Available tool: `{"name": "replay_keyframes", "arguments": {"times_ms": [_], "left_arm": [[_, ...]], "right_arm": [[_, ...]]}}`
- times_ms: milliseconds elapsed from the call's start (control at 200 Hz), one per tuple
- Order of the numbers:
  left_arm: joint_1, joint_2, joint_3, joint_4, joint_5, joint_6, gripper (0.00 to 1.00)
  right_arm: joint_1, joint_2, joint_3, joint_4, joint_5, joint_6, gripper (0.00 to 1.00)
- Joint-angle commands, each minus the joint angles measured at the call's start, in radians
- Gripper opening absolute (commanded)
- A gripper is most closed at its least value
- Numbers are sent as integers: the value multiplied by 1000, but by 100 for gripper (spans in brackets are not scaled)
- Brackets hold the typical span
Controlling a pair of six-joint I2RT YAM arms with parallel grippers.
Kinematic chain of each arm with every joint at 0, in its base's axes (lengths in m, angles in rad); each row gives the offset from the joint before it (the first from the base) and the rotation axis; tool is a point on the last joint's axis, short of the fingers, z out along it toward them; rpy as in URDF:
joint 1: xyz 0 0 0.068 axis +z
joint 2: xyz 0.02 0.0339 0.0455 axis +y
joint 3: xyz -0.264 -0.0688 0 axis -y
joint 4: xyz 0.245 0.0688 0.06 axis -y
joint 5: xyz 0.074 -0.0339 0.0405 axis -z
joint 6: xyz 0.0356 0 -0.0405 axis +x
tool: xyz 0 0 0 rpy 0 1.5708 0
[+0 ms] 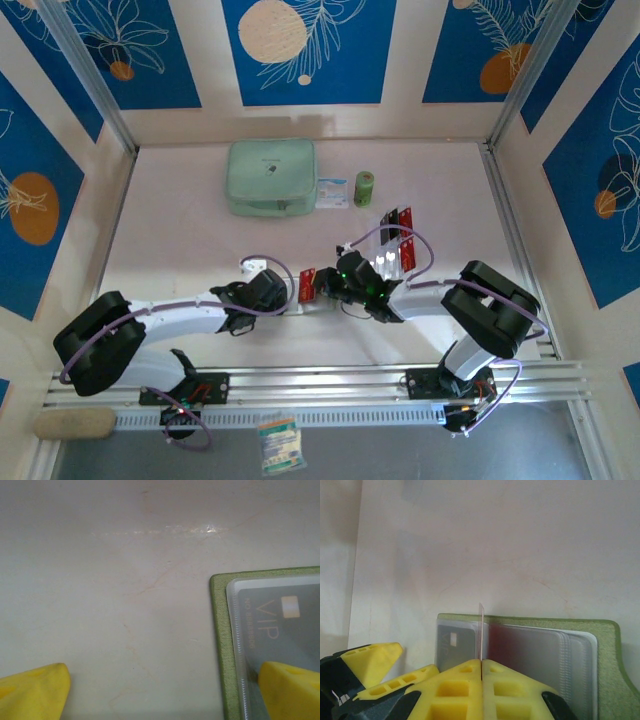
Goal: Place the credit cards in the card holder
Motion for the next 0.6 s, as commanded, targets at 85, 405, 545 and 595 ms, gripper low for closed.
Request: {"name": "replay_keyframes", "arguments": {"times_ms": [85, 405, 545, 595], "left_arm": [[9, -18, -18, -26, 4, -10, 96], [9, -20, -19, -25, 4, -12, 96], [9, -23, -20, -25, 4, -12, 96], [9, -24, -19, -26, 4, -12, 96]], "right_arm": [[14, 25, -27, 40, 16, 34, 0], [20, 39, -31, 60, 9, 40, 0], [20, 29, -41, 60, 14, 42, 0], [21, 25, -44, 57, 16, 42, 0]]}}
